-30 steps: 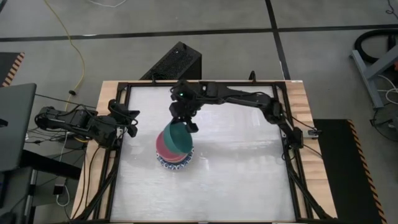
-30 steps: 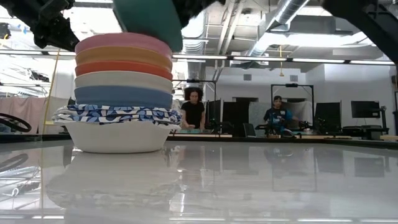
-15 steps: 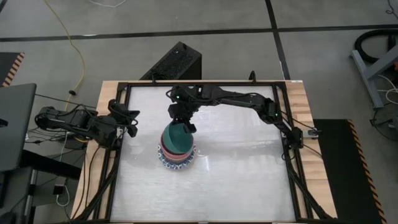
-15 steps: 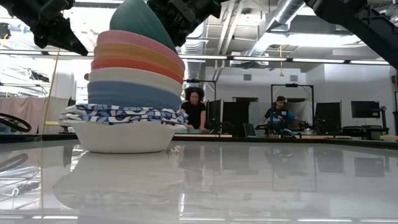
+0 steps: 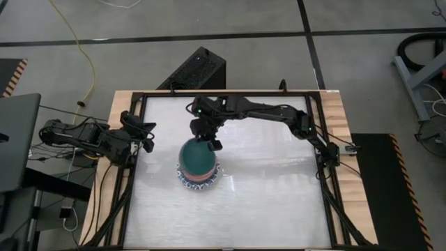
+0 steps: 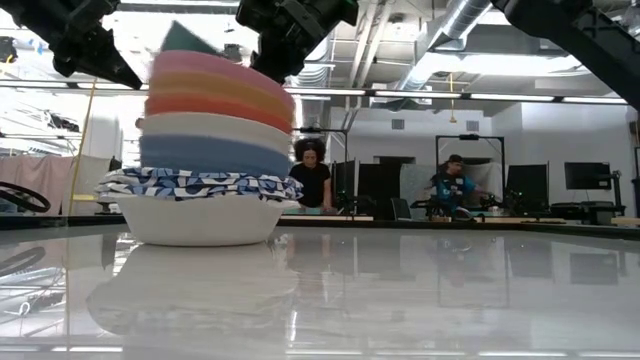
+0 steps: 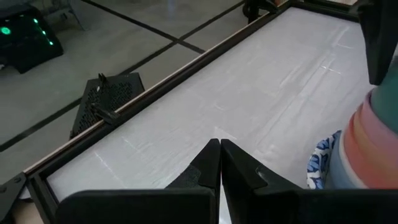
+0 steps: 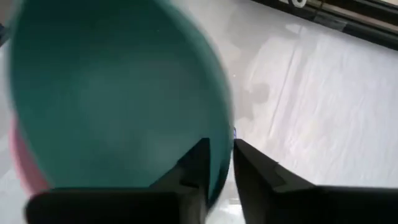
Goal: Nest bowls inside each other
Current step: Stack the green bowl on top of the pink bowl, then return to Home Position
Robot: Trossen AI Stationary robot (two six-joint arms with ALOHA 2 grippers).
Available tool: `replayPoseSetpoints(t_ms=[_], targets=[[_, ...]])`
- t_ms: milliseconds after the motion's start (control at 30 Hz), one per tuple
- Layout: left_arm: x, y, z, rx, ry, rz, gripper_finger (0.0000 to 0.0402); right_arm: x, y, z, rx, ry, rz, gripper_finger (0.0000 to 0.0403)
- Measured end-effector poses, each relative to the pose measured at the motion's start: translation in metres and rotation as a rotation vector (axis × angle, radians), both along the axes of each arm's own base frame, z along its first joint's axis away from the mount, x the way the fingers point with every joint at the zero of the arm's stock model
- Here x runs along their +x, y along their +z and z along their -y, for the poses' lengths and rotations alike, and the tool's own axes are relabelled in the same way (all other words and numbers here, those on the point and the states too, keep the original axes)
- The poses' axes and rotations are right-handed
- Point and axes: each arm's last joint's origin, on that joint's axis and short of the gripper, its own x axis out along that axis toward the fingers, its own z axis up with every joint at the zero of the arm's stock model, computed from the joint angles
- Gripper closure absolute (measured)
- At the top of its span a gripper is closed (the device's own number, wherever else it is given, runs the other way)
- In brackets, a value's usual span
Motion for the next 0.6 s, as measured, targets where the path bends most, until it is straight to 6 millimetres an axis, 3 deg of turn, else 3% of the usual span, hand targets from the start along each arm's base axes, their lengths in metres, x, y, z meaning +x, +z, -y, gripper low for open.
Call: replayPoseSetpoints(t_ms=[300, 433, 600], targets=[[0.001, 0.001, 0.0, -0.013, -0.002, 0.02, 0.0401, -0.005, 0.004, 0.0, -0.013, -0.013, -0.019, 0.0207], [0.009, 0.009, 0.004, -0.016, -0.13, 0.071, 0.0401, -0.018, 0.029, -0.002, -0.026, -0.003, 0.004, 0.0185], [0.026, 0.028, 0.012, 0.035, -0.317, 0.197, 0.0401, -0.051, 0.077, -0.005, -0.042, -0.004, 0.1, 0.0191]])
